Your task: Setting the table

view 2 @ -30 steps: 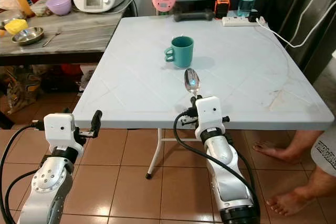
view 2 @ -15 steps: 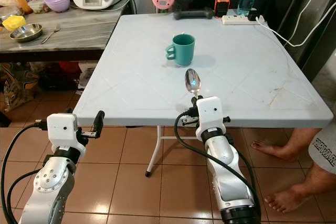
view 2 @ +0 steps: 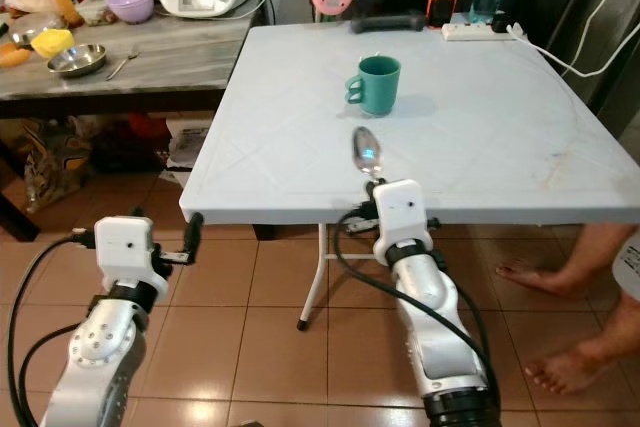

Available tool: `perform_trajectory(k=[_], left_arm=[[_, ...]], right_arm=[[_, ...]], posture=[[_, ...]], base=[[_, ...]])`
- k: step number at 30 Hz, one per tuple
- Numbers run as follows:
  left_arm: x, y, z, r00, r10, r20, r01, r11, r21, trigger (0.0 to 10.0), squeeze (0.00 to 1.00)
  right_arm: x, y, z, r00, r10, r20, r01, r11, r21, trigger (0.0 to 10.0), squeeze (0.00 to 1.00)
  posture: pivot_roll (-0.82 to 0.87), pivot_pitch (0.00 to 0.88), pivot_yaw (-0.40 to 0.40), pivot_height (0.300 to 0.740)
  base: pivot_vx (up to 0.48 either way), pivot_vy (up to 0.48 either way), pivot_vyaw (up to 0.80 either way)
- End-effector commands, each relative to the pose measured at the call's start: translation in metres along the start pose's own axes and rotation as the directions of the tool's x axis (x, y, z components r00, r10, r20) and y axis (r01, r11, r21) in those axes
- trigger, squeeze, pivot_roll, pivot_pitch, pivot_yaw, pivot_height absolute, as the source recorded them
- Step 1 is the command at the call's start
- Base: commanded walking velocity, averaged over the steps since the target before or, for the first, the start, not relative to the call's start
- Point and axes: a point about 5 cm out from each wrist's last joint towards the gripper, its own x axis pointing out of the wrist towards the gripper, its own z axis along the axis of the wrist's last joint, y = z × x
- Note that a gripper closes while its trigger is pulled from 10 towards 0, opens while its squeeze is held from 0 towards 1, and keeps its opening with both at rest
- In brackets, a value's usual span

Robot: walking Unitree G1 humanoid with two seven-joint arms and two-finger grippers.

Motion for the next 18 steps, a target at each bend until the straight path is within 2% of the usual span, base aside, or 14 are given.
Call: perform_trajectory(k=[1,18], left_arm=[[-0.0008,0.0085,0.0010,1.000,0.018,0.002,-0.018,1.000,0.018,10.0,0.00],[0.0006,0.0074,0.0011,1.000,0.019,-0.002,-0.019,0.999,0.029,10.0,0.00]], right_arm=[[0.0027,0.0097,0.0056,0.999,0.025,0.025,-0.026,1.000,0.015,10.0,0.00],[0.0034,0.0118,0.0059,0.999,0.030,0.031,-0.031,0.999,0.019,10.0,0.00]], posture=[[-0.12,0.054,0.086,0.740],[-0.12,0.049,0.092,0.740]], base=[[0.000,0.480,0.00],[0.000,0.480,0.00]])
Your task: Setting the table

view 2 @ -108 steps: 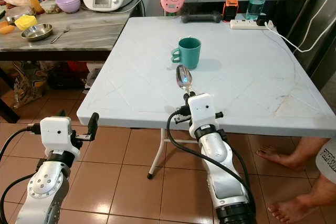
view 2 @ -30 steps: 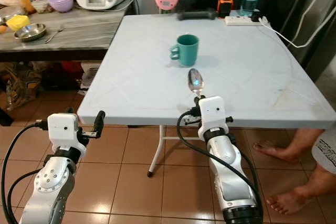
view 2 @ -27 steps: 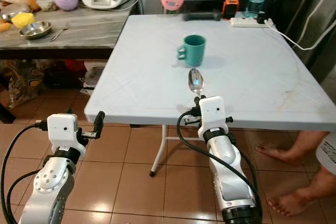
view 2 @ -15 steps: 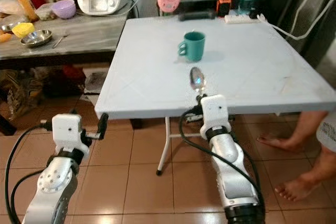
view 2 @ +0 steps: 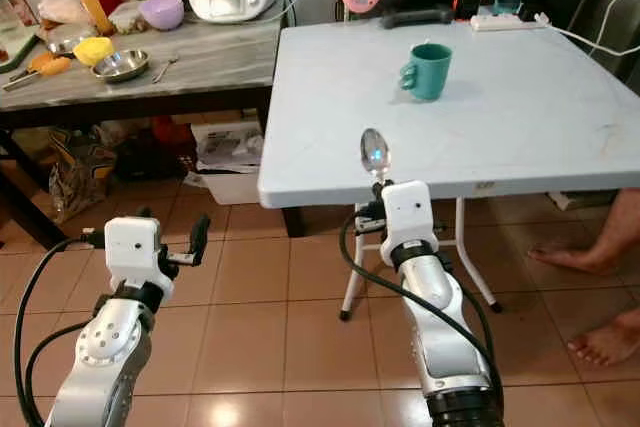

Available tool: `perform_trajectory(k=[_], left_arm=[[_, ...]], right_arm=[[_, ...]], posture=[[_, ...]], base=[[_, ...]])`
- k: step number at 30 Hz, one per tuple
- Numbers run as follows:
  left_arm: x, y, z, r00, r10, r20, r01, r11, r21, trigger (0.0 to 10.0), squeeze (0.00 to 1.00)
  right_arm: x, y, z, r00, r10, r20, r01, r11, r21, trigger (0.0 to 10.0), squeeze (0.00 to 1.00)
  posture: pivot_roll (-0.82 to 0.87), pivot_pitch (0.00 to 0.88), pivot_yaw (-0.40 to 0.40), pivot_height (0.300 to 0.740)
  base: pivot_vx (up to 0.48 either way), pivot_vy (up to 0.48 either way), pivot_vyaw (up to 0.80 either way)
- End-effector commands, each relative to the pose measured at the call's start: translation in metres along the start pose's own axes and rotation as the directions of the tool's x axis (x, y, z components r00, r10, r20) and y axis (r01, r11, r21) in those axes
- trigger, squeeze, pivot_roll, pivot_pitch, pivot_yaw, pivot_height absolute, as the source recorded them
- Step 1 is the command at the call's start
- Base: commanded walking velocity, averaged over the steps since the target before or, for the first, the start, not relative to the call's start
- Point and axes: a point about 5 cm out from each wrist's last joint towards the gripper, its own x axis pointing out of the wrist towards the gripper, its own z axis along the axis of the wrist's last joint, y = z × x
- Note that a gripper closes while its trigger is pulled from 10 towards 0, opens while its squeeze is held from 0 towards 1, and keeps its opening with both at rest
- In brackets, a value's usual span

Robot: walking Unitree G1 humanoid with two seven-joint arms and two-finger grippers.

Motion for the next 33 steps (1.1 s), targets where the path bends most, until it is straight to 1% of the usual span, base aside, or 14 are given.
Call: perform_trajectory(k=[1,9,16,19,22,25,33], left_arm=[[-0.003,0.011,-0.003,0.999,0.035,-0.018,-0.034,0.999,0.023,10.0,0.00],[-0.003,0.008,-0.003,0.999,0.039,-0.012,-0.038,0.999,0.017,10.0,0.00],[-0.001,0.006,0.005,0.999,0.010,0.036,-0.010,1.000,0.007,10.0,0.00],[-0.001,0.006,0.006,0.999,0.008,0.040,-0.008,1.000,0.010,10.0,0.00],[0.000,0.004,0.006,0.999,-0.012,0.042,0.013,1.000,-0.022,10.0,0.00],[-0.001,0.002,0.007,0.998,-0.035,0.054,0.036,0.999,-0.025,10.0,0.00],[-0.001,0.000,0.005,0.998,-0.049,0.047,0.051,0.998,-0.047,10.0,0.00]], right_arm=[[0.003,0.011,0.009,0.999,0.035,0.040,-0.035,0.999,0.010,10.0,0.00],[0.003,0.010,0.010,0.998,0.040,0.045,-0.040,0.999,0.003,10.0,0.00],[0.002,0.009,0.010,0.998,0.041,0.045,-0.041,0.999,-0.004,10.0,0.00],[0.002,0.009,0.010,0.998,0.043,0.046,-0.043,0.999,-0.006,10.0,0.00],[0.001,0.009,0.010,0.998,0.050,0.048,-0.049,0.999,-0.012,10.0,0.00],[0.001,0.008,0.011,0.997,0.057,0.050,-0.056,0.998,-0.020,10.0,0.00],[0.000,0.008,0.011,0.997,0.064,0.053,-0.062,0.998,-0.032,10.0,0.00]], posture=[[-0.12,0.050,0.092,0.740],[-0.12,0.053,0.091,0.740],[-0.13,0.057,0.089,0.740],[-0.13,0.058,0.087,0.740],[-0.13,0.059,0.085,0.740],[-0.14,0.059,0.084,0.740],[-0.14,0.058,0.084,0.740]], base=[[0.000,0.480,0.00],[0.000,0.451,0.00],[0.000,0.000,0.00],[0.000,0.000,0.00],[0.000,0.000,0.00],[0.000,0.000,0.00],[0.000,0.000,0.00]])
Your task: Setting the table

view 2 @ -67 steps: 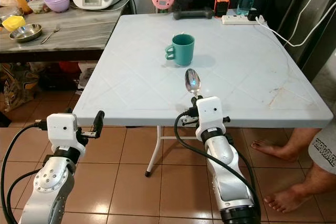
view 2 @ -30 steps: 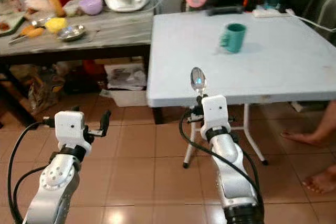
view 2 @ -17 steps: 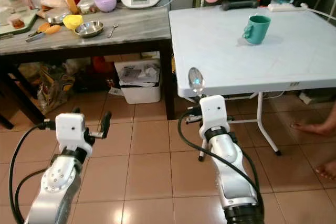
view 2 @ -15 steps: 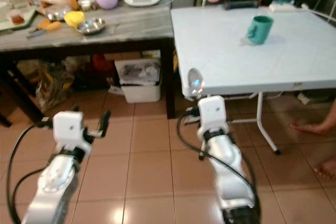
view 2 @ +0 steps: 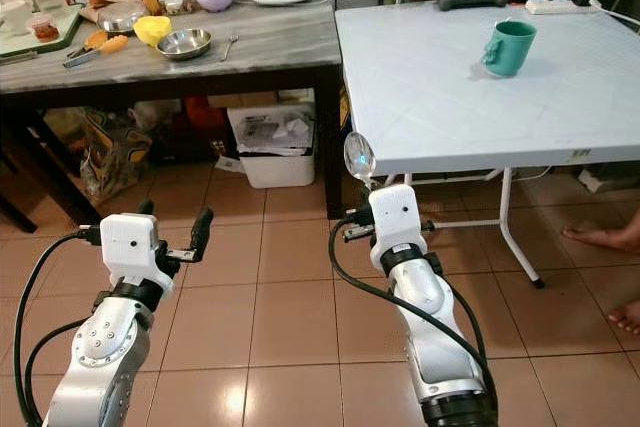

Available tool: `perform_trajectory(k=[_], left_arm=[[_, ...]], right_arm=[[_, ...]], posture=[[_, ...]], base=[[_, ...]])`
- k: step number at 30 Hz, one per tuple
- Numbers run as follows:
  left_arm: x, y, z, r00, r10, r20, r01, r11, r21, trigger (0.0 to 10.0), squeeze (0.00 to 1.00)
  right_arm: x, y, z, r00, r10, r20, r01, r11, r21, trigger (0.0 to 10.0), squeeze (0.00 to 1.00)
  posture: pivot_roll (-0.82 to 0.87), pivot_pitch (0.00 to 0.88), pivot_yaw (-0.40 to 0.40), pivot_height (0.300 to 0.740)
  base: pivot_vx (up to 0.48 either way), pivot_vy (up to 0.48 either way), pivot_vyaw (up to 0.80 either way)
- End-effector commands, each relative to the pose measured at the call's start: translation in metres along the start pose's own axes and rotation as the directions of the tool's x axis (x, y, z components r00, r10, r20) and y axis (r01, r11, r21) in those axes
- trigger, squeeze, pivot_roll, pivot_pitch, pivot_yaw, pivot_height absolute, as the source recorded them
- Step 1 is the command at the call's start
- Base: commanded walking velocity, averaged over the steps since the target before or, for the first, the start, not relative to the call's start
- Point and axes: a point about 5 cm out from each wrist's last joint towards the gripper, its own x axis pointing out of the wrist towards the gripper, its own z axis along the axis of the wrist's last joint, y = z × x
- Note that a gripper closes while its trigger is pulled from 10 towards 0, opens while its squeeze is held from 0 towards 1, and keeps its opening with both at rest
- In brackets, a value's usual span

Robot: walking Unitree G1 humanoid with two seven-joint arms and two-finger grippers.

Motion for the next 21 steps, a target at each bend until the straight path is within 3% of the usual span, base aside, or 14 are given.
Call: perform_trajectory(k=[1,21], left_arm=[[-0.0002,0.0020,0.0029,1.000,-0.004,0.014,0.004,1.000,0.003,10.0,0.00],[-0.0004,-0.0011,0.0029,0.999,-0.031,0.010,0.031,0.999,-0.011,10.0,0.00]], right_arm=[[0.0005,0.0014,0.0092,0.999,0.004,0.042,-0.004,1.000,-0.003,10.0,0.00],[-0.0001,0.0051,0.0093,0.999,0.020,0.043,-0.020,1.000,-0.009,10.0,0.00]], posture=[[-0.14,0.058,0.084,0.740],[-0.14,0.062,0.085,0.740]], base=[[0.000,0.000,0.00],[0.277,0.000,0.05]])
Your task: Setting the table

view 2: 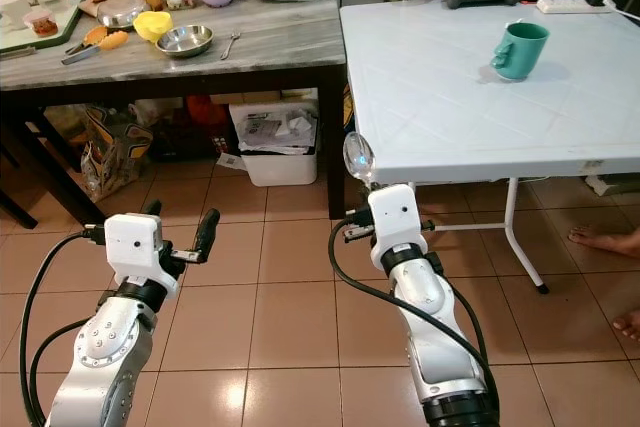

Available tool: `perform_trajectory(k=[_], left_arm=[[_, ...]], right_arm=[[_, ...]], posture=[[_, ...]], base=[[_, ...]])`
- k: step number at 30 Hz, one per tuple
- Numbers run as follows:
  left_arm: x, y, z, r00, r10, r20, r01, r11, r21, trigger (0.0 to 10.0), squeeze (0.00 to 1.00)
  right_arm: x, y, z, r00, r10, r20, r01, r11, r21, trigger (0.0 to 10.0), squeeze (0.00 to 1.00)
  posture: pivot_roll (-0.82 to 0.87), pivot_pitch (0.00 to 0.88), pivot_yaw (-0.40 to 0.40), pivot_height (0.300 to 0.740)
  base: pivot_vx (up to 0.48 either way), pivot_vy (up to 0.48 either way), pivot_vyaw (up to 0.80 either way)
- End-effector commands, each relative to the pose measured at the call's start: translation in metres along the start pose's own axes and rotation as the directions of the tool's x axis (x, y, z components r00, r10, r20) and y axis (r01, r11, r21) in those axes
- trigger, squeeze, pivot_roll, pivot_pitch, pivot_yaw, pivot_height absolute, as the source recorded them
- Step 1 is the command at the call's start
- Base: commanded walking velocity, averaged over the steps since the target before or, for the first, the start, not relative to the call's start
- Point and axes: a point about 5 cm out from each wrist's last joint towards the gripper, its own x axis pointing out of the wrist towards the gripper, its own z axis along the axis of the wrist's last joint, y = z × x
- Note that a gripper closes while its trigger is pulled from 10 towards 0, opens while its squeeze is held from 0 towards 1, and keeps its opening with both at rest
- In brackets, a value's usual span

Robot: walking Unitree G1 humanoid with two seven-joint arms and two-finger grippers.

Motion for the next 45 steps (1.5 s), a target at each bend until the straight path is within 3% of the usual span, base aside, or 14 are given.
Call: perform_trajectory(k=[1,27,45], left_arm=[[-0.0018,0.0037,0.0011,1.000,0.008,0.001,-0.008,1.000,-0.002,10.0,0.00],[-0.0002,0.0001,-0.0006,1.000,-0.012,-0.003,0.012,1.000,-0.004,10.0,0.00],[-0.0054,0.0028,-0.0018,1.000,-0.008,-0.012,0.008,1.000,0.015,10.0,0.00]], right_arm=[[0.0008,0.0037,0.0099,0.999,0.013,0.042,-0.013,1.000,0.002,10.0,0.00],[0.0002,0.0030,0.0080,0.999,0.017,0.036,-0.018,1.000,0.006,10.0,0.00],[0.0008,0.0072,0.0120,0.998,0.027,0.060,-0.028,0.999,0.017,10.0,0.00]], posture=[[-0.14,0.064,0.087,0.740],[-0.14,0.050,0.085,0.740],[-0.13,0.035,0.092,0.740]], base=[[0.307,0.000,0.42],[0.344,0.000,0.00],[0.000,0.000,0.00]])
